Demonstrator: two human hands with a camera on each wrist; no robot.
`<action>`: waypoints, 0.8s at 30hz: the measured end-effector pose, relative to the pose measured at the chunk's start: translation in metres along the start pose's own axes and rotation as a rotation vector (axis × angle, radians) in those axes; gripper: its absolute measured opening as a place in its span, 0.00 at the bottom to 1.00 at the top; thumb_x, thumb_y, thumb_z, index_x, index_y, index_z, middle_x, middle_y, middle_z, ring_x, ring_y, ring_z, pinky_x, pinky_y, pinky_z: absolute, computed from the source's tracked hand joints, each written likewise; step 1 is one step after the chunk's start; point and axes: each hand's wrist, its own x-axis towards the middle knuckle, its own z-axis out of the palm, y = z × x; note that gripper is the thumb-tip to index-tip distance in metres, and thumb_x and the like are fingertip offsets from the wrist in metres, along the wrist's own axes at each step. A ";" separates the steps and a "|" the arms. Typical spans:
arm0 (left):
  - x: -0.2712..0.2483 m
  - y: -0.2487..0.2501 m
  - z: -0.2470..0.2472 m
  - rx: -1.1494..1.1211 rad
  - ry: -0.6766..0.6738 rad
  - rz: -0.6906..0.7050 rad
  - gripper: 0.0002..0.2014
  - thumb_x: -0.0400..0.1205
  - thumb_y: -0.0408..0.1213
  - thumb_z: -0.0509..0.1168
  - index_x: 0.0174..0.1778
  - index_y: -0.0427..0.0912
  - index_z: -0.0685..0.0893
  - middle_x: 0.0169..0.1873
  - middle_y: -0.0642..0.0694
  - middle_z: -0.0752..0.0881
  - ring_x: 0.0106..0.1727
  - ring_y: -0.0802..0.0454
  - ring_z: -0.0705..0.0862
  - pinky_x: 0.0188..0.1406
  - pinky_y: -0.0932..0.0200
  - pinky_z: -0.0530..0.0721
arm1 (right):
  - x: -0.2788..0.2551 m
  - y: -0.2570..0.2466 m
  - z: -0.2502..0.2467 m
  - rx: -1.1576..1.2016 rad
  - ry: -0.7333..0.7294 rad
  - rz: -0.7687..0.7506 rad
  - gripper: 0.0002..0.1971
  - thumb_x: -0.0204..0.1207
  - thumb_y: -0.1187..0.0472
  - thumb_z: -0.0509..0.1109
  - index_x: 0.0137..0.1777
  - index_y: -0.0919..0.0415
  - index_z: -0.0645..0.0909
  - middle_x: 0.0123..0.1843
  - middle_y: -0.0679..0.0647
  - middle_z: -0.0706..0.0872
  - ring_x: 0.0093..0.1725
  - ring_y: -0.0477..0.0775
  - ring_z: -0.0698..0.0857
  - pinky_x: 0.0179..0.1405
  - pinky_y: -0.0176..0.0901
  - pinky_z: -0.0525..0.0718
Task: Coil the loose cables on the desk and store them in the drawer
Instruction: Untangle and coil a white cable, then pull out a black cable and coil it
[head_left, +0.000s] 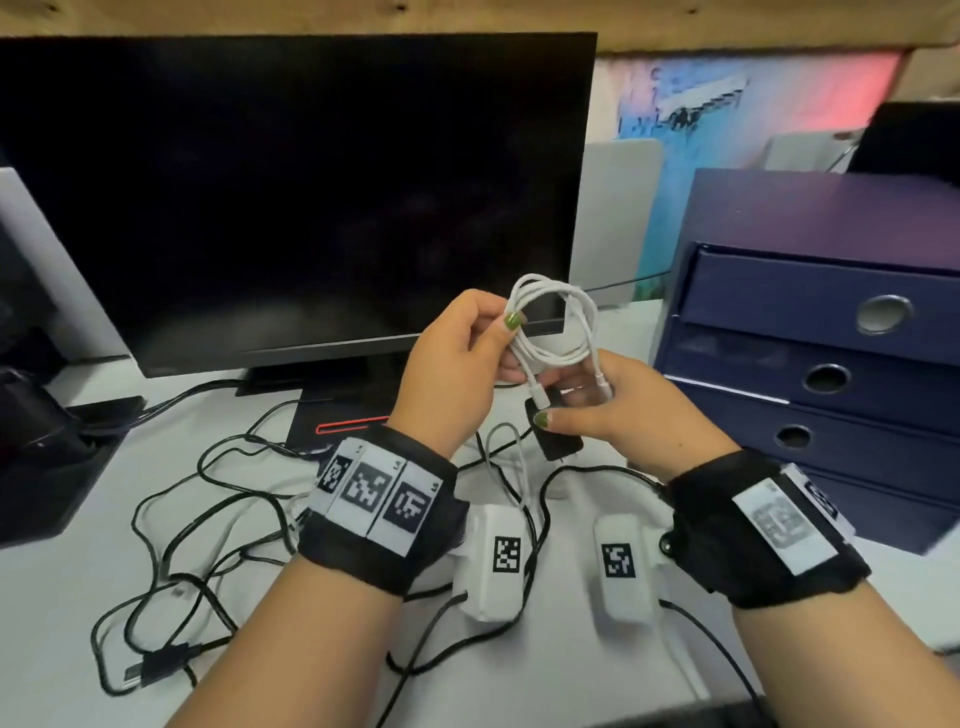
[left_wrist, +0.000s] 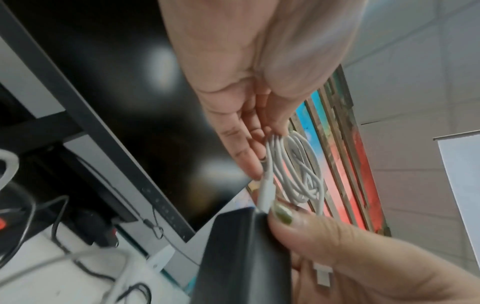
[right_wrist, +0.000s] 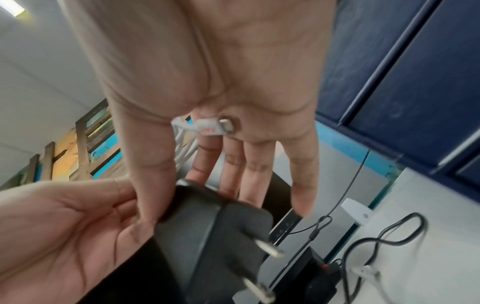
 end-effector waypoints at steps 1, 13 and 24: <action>-0.001 -0.001 0.005 -0.015 -0.008 -0.045 0.07 0.86 0.33 0.60 0.51 0.37 0.82 0.33 0.45 0.83 0.32 0.58 0.85 0.38 0.60 0.89 | -0.005 0.002 -0.004 -0.024 0.005 0.013 0.16 0.66 0.63 0.80 0.54 0.53 0.84 0.46 0.47 0.91 0.45 0.47 0.89 0.45 0.34 0.85; -0.021 -0.041 0.051 0.447 -0.241 -0.277 0.16 0.75 0.39 0.69 0.58 0.54 0.83 0.37 0.48 0.90 0.39 0.51 0.85 0.43 0.60 0.82 | -0.049 0.041 -0.028 -0.301 -0.088 0.312 0.20 0.60 0.58 0.82 0.50 0.49 0.80 0.42 0.46 0.87 0.41 0.49 0.84 0.42 0.40 0.82; -0.033 -0.056 0.086 1.210 -0.648 -0.139 0.14 0.80 0.47 0.60 0.59 0.52 0.84 0.50 0.50 0.87 0.57 0.48 0.82 0.69 0.44 0.56 | -0.060 0.063 -0.033 -0.512 -0.212 0.499 0.18 0.64 0.52 0.81 0.54 0.56 0.87 0.50 0.54 0.88 0.49 0.54 0.85 0.49 0.44 0.82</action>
